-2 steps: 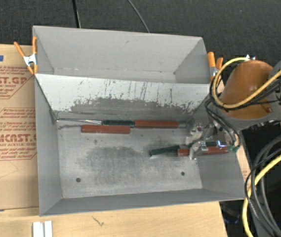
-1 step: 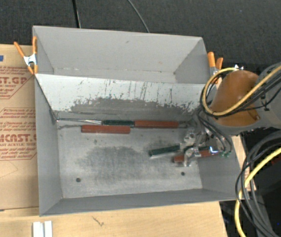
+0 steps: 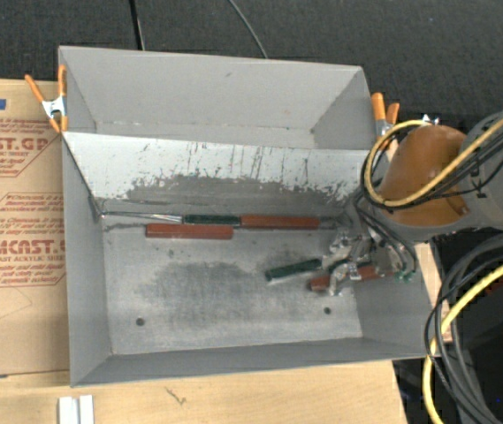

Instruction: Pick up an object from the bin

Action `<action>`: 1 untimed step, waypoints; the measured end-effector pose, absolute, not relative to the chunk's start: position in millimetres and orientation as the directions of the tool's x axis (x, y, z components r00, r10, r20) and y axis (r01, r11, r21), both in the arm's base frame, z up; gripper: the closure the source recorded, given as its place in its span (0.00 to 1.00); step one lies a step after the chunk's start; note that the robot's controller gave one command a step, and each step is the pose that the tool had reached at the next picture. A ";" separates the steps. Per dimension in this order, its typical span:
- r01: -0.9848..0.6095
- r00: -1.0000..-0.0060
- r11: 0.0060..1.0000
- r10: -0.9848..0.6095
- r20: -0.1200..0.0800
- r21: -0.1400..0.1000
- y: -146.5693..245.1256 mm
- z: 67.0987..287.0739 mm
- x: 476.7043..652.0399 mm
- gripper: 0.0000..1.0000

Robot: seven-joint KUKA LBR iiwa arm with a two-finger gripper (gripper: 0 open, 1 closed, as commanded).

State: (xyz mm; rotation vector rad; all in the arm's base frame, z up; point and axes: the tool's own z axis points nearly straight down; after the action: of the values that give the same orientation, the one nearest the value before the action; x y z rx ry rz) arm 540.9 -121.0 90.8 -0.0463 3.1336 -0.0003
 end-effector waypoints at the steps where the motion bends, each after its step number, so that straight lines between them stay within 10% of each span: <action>1: -0.030 -1.000 1.000 -0.030 -0.008 0.000 -121.1 90.8 540.9 1.00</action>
Offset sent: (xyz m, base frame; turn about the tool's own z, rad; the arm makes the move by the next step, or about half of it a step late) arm 0.0000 0.0000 0.0000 0.0000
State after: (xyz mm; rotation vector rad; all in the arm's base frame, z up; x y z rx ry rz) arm 540.9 -121.1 90.8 -0.0462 3.1336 0.0000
